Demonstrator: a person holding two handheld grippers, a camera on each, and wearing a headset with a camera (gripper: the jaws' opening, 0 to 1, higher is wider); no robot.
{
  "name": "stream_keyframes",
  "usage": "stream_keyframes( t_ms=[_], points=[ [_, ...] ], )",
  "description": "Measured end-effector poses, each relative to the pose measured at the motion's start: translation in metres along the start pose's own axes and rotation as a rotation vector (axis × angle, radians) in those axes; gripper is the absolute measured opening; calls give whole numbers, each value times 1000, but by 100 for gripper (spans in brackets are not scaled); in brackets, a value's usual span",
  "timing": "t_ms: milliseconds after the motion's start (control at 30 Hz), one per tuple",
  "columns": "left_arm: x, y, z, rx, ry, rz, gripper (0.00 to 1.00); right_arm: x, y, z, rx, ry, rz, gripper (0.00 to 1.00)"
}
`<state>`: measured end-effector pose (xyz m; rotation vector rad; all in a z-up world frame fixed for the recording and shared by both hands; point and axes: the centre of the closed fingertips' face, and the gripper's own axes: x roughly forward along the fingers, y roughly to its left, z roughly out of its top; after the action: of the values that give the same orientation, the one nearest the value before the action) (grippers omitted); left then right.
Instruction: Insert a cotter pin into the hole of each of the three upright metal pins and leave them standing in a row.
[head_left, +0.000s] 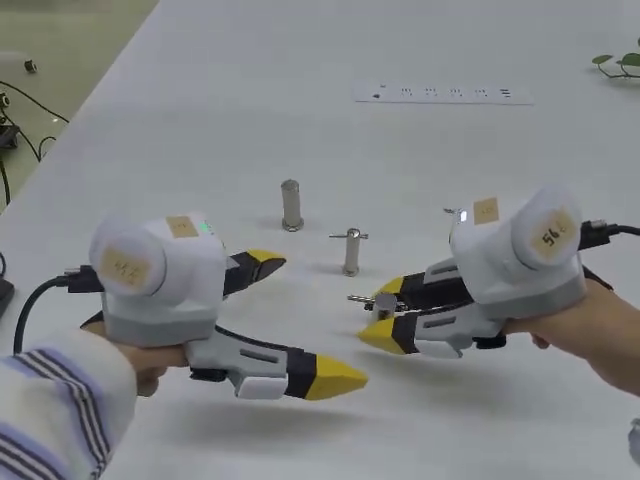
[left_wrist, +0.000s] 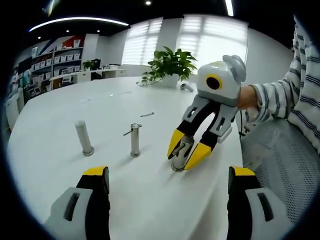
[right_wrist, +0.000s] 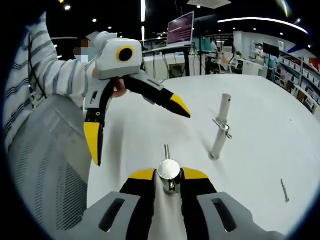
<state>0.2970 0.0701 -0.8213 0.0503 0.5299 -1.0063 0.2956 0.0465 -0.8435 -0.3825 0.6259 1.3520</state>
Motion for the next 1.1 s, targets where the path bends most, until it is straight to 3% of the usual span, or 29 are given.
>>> stream_keyframes(
  t_ms=[200,500,733,900,1100],
  points=[
    [2,-2,3,-2,-7,-5,99,0,0,-1,9,-9,3,18],
    [5,-9,1,3,7,-24,99,0,-1,1,-77,-19,-10,15],
    [5,-11,3,1,3,-28,99,-7,-6,3,-106,-28,31,14],
    [4,-9,3,-6,8,-18,99,-21,-23,9,-105,-61,41,14],
    [1,-5,2,-18,14,0,99,-38,-45,1,-103,-55,52,14]
  ],
)
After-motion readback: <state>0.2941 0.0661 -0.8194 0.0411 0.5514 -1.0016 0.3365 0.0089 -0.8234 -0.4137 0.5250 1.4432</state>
